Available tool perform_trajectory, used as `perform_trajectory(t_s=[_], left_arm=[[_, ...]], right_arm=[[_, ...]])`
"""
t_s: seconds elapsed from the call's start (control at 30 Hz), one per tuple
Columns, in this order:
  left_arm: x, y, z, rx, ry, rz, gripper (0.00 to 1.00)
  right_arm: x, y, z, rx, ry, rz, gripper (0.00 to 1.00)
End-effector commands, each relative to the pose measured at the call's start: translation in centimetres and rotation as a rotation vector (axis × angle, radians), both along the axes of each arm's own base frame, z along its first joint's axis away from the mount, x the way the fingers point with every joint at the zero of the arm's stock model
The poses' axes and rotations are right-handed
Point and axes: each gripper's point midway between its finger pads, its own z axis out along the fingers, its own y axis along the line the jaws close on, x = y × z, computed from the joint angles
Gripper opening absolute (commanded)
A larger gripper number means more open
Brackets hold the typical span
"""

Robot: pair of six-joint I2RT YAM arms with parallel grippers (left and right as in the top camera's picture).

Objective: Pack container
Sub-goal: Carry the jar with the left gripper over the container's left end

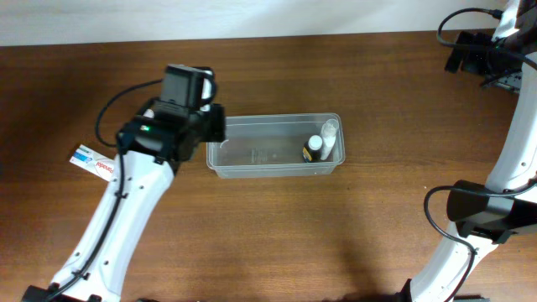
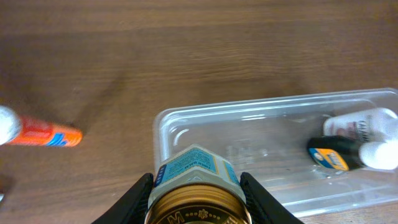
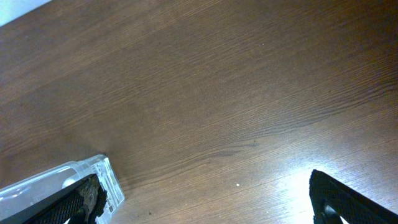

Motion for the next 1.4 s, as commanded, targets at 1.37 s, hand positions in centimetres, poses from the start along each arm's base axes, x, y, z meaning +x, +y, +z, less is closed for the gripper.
perform_trajectory(t_s=[1.37], left_arm=[[2.2,-2.4,-18.2,0.307,0.312,-0.038,0.28]], right_arm=[[-0.7,0.1,1.8,-0.01,-0.044,-0.005,0.98]])
